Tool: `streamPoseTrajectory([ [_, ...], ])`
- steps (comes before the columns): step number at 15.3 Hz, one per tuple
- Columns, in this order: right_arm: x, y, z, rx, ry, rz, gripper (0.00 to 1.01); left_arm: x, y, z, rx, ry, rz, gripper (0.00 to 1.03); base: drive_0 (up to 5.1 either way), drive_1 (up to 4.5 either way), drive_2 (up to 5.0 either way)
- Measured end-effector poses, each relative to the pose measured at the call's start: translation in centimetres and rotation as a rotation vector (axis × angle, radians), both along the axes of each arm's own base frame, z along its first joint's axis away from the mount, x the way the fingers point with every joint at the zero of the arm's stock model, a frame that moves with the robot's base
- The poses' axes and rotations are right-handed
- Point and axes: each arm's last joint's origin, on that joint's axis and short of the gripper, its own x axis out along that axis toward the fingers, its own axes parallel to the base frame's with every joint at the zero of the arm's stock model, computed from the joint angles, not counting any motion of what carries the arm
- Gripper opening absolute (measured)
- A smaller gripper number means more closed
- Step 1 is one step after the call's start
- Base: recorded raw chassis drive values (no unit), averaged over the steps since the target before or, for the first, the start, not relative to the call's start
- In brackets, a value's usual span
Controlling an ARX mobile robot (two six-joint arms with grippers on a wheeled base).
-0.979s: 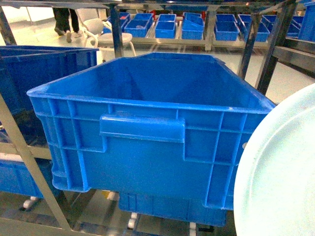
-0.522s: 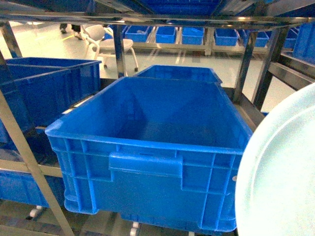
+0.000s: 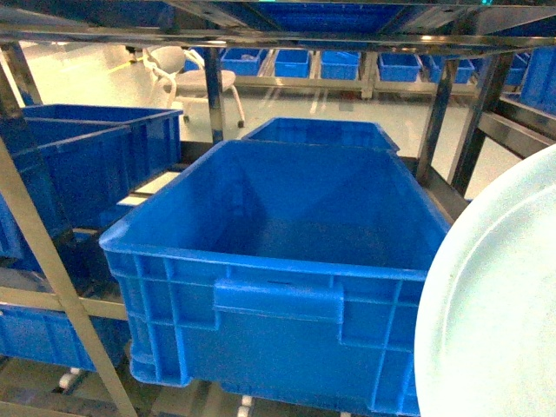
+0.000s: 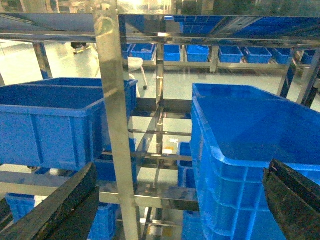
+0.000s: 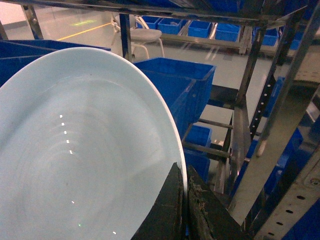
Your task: Place blue tray on left shelf second layer neatly
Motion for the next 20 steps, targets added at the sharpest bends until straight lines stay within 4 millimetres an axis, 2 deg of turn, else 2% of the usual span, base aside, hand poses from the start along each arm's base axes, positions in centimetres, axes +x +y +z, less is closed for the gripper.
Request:
streamPoseTrajectory([
  [7, 0.00, 0.00, -0.05, 0.000, 0.005, 0.000, 0.02, 0.00, 0.00, 0.03, 0.000, -0.003, 0.002, 0.98, 1.7, 1.66, 1.7],
  [19, -0.01, 0.01, -0.05, 0.000, 0.005, 0.003, 0.02, 0.00, 0.01, 0.02, 0.000, -0.002, 0.002, 0.98, -5.1, 2.31, 2.3],
  [20, -0.01, 0.01, -0.05, 0.000, 0.005, 0.003, 0.02, 0.00, 0.01, 0.02, 0.000, -0.002, 0.003, 0.98, 0.0, 0.00, 0.0],
])
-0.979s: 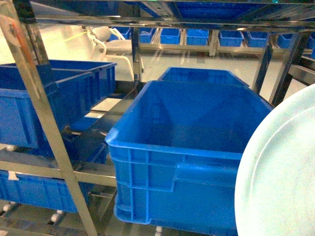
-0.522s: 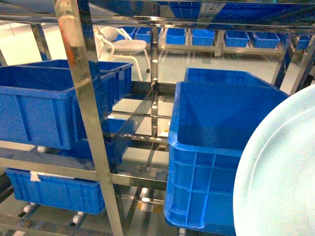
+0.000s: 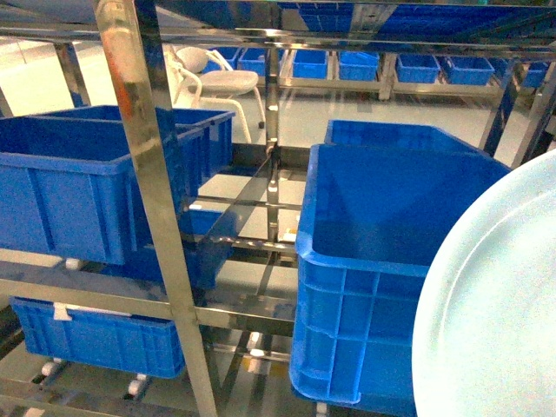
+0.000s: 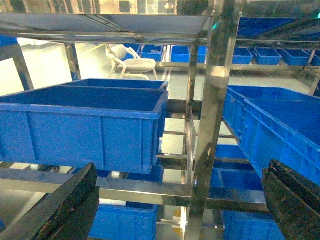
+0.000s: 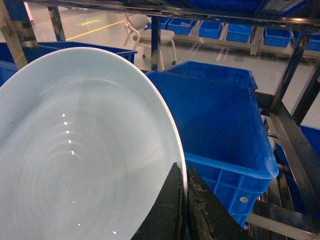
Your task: Place blue tray on left shelf second layer neatly
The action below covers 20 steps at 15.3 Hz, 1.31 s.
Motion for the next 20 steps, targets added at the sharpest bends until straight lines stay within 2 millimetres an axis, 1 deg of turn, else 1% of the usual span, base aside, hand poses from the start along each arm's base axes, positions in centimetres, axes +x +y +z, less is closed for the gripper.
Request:
streamPoseTrajectory([
  [14, 0.0, 0.0, 0.0, 0.000, 0.000, 0.000, 0.02, 0.0, 0.0, 0.0, 0.000, 0.000, 0.000, 0.98, 0.0, 0.00, 0.0],
  [15, 0.0, 0.0, 0.3, 0.002, -0.032, -0.006, 0.02, 0.0, 0.0, 0.0, 0.000, 0.000, -0.001, 0.98, 0.0, 0.00, 0.0],
  [16, 0.1, 0.1, 0.6, 0.005, -0.057, -0.005, 0.02, 0.0, 0.0, 0.0, 0.000, 0.000, 0.000, 0.98, 0.0, 0.00, 0.0],
  [17, 0.4, 0.3, 0.5, 0.004, -0.036, 0.007, 0.02, 0.0, 0.0, 0.0, 0.000, 0.000, 0.000, 0.98, 0.0, 0.00, 0.0],
  [18, 0.8, 0.4, 0.3, 0.005, -0.023, 0.014, 0.02, 0.0, 0.0, 0.0, 0.000, 0.000, 0.000, 0.98, 0.0, 0.00, 0.0],
  [20, 1.7, 0.3, 0.8, 0.012, -0.037, 0.013, 0.02, 0.0, 0.0, 0.0, 0.000, 0.000, 0.000, 0.98, 0.0, 0.00, 0.0],
])
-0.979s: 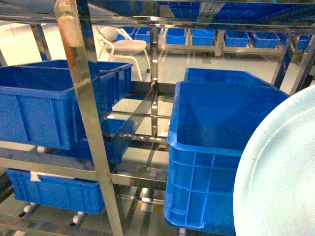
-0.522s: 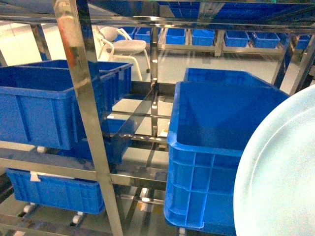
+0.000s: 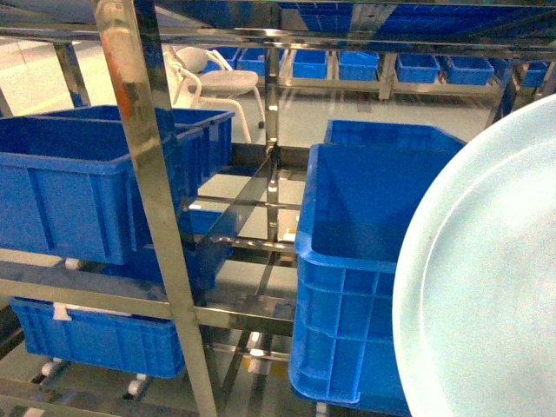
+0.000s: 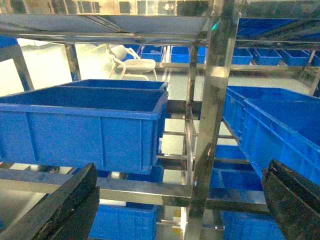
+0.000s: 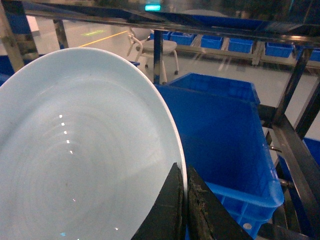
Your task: Place blue tray on left shelf second layer neatly
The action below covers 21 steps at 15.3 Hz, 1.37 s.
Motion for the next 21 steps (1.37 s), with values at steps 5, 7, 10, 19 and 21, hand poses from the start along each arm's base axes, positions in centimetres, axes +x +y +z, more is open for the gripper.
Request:
streamPoseTrajectory([
  [5, 4.6, 0.0, 0.7, 0.005, -0.003, -0.016, 0.02, 0.0, 0.0, 0.0, 0.000, 0.000, 0.000, 0.98, 0.0, 0.00, 0.0],
  [7, 6.7, -0.1, 0.2, 0.003, 0.018, -0.027, 0.02, 0.0, 0.0, 0.0, 0.000, 0.000, 0.000, 0.98, 0.0, 0.00, 0.0],
  [10, 10.5, -1.0, -0.3, 0.001, 0.029, -0.078, 0.02, 0.0, 0.0, 0.0, 0.000, 0.000, -0.001, 0.98, 0.0, 0.00, 0.0],
  [19, 16.0, -2.8, -2.1, -0.011, 0.071, -0.160, 0.02, 0.0, 0.0, 0.0, 0.000, 0.000, -0.001, 0.98, 0.0, 0.00, 0.0],
  [21, 16.2, -2.9, -2.1, -0.011, 0.072, -0.161, 0.02, 0.0, 0.0, 0.0, 0.000, 0.000, -0.001, 0.98, 0.0, 0.00, 0.0],
])
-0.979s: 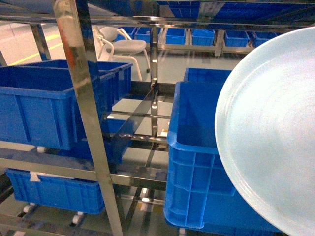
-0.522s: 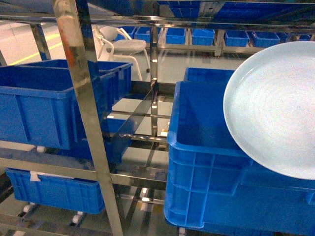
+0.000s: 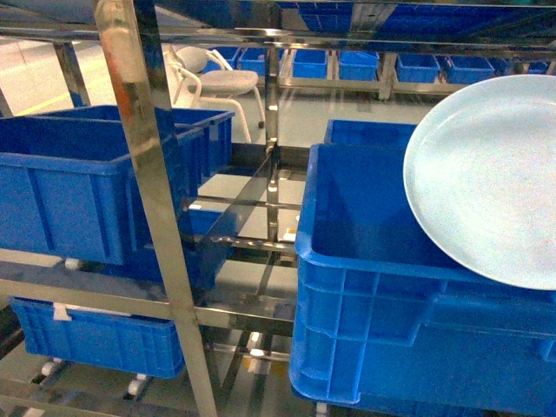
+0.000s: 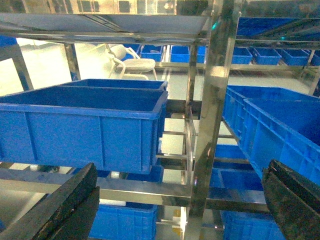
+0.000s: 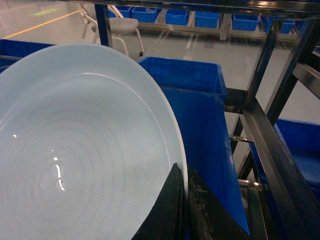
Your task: Place blue tray on left shelf second layer neatly
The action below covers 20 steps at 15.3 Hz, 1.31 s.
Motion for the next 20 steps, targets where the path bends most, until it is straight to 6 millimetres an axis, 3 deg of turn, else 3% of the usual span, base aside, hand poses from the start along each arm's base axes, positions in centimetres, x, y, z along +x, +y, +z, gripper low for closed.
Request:
streamPoseTrajectory([
  [3, 0.6, -0.1, -0.2, 0.000, 0.000, -0.005, 0.02, 0.0, 0.0, 0.0, 0.000, 0.000, 0.000, 0.98, 0.0, 0.00, 0.0],
  [4, 2.1, -0.9, -0.8, 0.003, 0.020, -0.037, 0.02, 0.0, 0.0, 0.0, 0.000, 0.000, 0.000, 0.98, 0.0, 0.00, 0.0],
  [5, 2.2, 0.3, -0.3, 0.008, -0.019, 0.002, 0.38, 0.0, 0.0, 0.0, 0.000, 0.000, 0.000, 0.98, 0.0, 0.00, 0.0],
  [6, 0.8, 0.5, -0.3, 0.034, 0.003, 0.000, 0.79, 0.0, 0.0, 0.0, 0.000, 0.000, -0.001, 0.98, 0.0, 0.00, 0.0],
  [7, -1.6, 1.4, 1.4, 0.056, -0.048, 0.033, 0.98, 0.0, 0.0, 0.0, 0.000, 0.000, -0.001, 0.98, 0.0, 0.00, 0.0],
  [13, -7.3, 2.3, 4.6, 0.076, -0.119, 0.085, 0.98, 0.0, 0.0, 0.0, 0.000, 0.000, 0.000, 0.98, 0.0, 0.00, 0.0],
  [15, -8.9, 2.3, 4.6, 0.077, -0.116, 0.090, 0.98, 0.0, 0.0, 0.0, 0.000, 0.000, 0.000, 0.98, 0.0, 0.00, 0.0],
  [20, -10.6, 2.2, 4.3, 0.077, -0.099, 0.089, 0.98, 0.0, 0.0, 0.0, 0.000, 0.000, 0.000, 0.98, 0.0, 0.00, 0.0],
])
